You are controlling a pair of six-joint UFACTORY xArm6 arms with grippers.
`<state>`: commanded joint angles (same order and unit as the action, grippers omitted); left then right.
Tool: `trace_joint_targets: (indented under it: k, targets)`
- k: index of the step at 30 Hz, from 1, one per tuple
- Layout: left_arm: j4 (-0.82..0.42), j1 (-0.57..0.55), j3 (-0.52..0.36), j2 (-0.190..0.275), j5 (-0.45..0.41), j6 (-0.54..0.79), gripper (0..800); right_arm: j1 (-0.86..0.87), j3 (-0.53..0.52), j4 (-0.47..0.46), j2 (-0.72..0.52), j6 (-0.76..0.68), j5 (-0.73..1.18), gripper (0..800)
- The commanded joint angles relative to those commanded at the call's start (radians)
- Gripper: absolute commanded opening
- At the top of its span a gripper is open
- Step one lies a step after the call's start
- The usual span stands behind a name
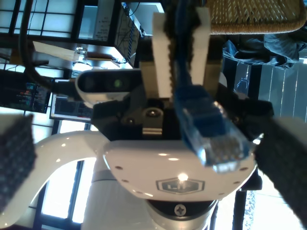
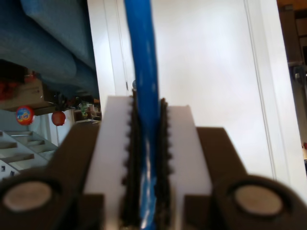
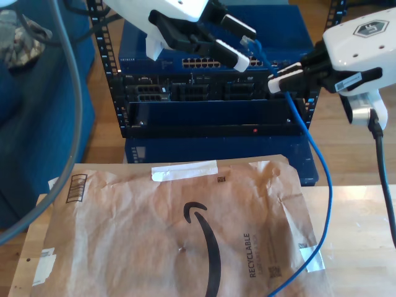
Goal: Grab the cable and plug it in
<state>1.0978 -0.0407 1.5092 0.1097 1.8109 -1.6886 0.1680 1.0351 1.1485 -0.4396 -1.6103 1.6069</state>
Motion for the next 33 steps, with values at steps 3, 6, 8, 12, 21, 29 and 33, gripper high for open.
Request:
trace_joint_targets:
  k: [3, 6, 8, 12, 21, 29, 33]
  targets:
    - [0.000, 0.002, 0.002, 0.000, 0.002, -0.002, 522, 0.000, 0.000, 0.000, 0.002, 0.000, 0.000, 10]
    - [-0.002, 0.002, 0.000, 0.000, 0.000, -0.003, 446, 0.000, 0.000, 0.000, 0.000, 0.000, 0.000, 10]
    - [-0.003, 0.002, 0.000, 0.000, 0.000, -0.003, 413, 0.000, 0.000, 0.000, 0.000, 0.000, 0.000, 10]
    - [-0.005, 0.002, 0.000, 0.002, 0.000, -0.003, 368, 0.000, 0.000, 0.000, 0.000, 0.000, 0.000, 10]
    - [-0.006, 0.002, 0.002, 0.002, 0.000, -0.020, 322, 0.000, 0.000, 0.000, 0.000, 0.002, 0.000, 10]
    - [-0.009, 0.003, 0.002, 0.002, -0.002, -0.025, 228, 0.002, 0.000, -0.002, 0.000, 0.002, 0.000, 10]
    - [-0.009, 0.003, 0.002, 0.002, -0.003, -0.028, 168, 0.000, 0.000, 0.000, 0.000, 0.002, 0.000, 11]
